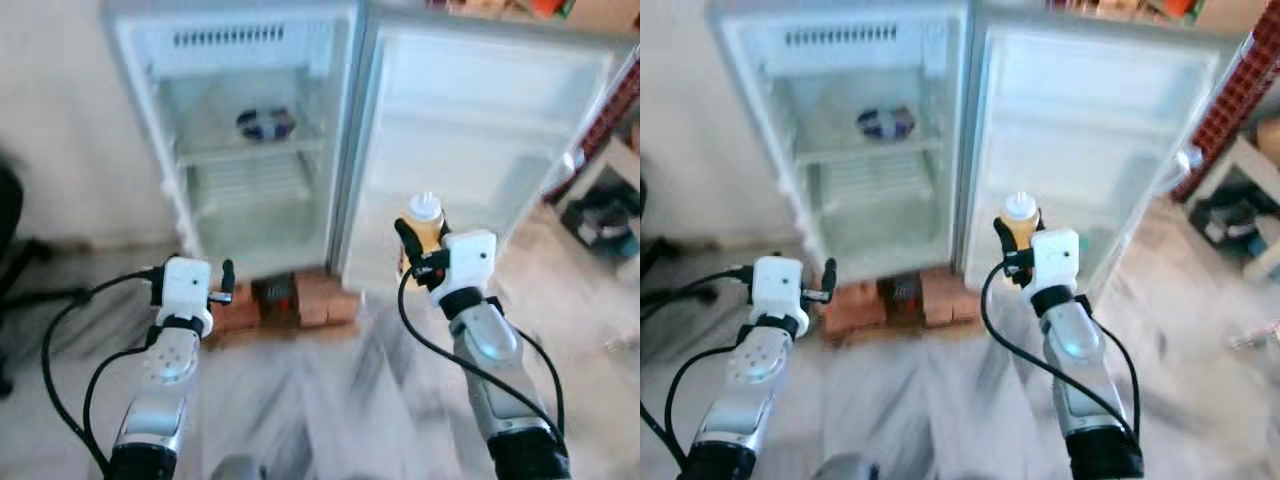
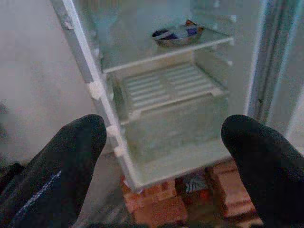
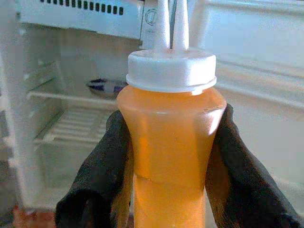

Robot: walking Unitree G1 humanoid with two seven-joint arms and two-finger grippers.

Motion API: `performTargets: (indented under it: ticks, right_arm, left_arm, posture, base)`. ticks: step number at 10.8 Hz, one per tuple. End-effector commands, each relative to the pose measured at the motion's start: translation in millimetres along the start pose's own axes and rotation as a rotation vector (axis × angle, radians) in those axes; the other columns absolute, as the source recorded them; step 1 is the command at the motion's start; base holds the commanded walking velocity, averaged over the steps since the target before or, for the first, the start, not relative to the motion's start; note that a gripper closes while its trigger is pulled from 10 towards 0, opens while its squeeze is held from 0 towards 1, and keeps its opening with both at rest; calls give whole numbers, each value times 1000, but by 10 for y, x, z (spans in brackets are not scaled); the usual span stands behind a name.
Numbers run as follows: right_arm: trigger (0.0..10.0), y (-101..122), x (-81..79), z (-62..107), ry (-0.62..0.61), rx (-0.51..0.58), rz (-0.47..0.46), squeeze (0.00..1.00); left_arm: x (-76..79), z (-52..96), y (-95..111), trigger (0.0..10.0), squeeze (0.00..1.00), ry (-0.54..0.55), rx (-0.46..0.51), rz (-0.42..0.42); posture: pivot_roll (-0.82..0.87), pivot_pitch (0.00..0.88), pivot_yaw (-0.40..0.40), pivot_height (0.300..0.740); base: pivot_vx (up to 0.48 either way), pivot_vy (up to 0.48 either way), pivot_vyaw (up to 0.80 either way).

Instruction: Restocking fridge

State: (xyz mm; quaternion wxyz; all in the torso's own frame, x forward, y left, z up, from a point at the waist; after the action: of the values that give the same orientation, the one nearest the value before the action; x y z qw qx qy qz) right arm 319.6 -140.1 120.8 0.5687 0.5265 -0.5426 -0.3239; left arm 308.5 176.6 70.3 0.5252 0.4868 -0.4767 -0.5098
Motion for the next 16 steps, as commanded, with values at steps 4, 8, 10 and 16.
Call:
performTargets:
  ticks: [4, 8, 10, 16]
  right_arm:
    - [10000, 42, -56, -21, 14, 21, 3, 0]
    - [10000, 40, -54, -30, 7, 22, 1, 0]
    - [10000, 35, -62, -31, 7, 20, -4, 0]
    - [10000, -41, -44, 43, -21, -4, -49, 0]
  left_arm:
    - [-52, 45, -11, 10000, 0, 2, 1, -15]
    - [-60, 36, 11, 10000, 0, -1, 9, -14]
    - [-70, 33, 24, 10000, 0, 5, 14, -14]
    - [-384, 303, -34, 10000, 0, 140, 30, -1]
  posture:
    - [122, 62, -64, 740]
    - [123, 61, -59, 740]
    - [125, 59, -58, 740]
    - [140, 66, -58, 740]
  base:
    - [0, -154, 0]
    - [0, -443, 0]
    - [0, -126, 0]
    - [0, 0, 0]
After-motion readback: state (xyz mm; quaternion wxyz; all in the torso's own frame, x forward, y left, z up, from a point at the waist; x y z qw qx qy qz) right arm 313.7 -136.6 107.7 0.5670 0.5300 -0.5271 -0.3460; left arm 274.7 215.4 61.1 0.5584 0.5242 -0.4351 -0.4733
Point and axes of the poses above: a point about 5 cm out from each wrist's last joint towards the gripper, its own z axis pointing back from the gripper into the wrist, its own y axis along the axis of the wrist's last joint, x = y × z, the point moved 3 cm from there along -z, pointing out of the wrist towards the gripper, and after that the axes turned 11 degrees about z, right-handed, at the moved point
